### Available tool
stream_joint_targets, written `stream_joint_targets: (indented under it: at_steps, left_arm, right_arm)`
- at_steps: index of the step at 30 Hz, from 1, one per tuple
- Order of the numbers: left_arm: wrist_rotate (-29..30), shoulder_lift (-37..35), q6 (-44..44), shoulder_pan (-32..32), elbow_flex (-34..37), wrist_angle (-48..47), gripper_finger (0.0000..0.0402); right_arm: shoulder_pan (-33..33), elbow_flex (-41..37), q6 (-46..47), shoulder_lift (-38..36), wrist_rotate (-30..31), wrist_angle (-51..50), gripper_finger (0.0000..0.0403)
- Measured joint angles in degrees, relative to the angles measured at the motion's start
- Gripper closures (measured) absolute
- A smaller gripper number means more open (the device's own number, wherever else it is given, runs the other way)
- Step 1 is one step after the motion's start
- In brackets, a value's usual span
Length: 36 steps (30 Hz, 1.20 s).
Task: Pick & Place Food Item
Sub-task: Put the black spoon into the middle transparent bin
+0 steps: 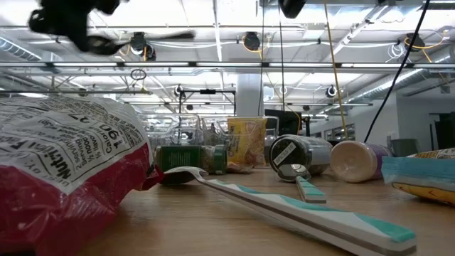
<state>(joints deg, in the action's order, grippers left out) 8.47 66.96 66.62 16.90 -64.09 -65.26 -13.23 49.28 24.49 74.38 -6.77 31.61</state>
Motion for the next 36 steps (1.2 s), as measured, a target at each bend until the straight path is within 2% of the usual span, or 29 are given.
stream_joint_targets:
  at_steps: [6, 11, 18, 22, 28, 36]
  left_arm:
    - [7.1, 0.0, -5.5, -0.6, -2.8, 15.1, 0.0398]
    - [9.3, 0.9, -9.6, -1.9, -2.8, 25.0, 0.0398]
    - [8.1, 5.3, -14.7, -3.2, -2.8, 36.6, 0.0398]
    - [5.9, 8.1, -17.4, -3.9, -2.8, 44.5, 0.0398]
    - [3.9, 11.0, -19.8, -4.3, -2.8, 54.6, 0.0398]
    - [3.5, 12.8, -22.1, -4.5, -2.8, 62.3, 0.0398]
  right_arm:
    - [0.0, 0.0, -0.8, 0.0, 5.1, 0.6, 0.0259]
    - [0.0, 0.0, -1.2, 0.0, 8.4, 3.5, 0.0228]
    - [0.3, 0.0, -2.9, 0.0, 15.1, 10.6, 0.0174]
    - [0.7, 0.0, -3.3, 0.0, 17.5, 10.2, 0.0158]
    - [1.6, 0.0, -2.9, 0.0, 17.3, 10.2, 0.0159]
    - [1.9, 0.0, -2.7, 0.0, 17.3, 10.4, 0.0169]
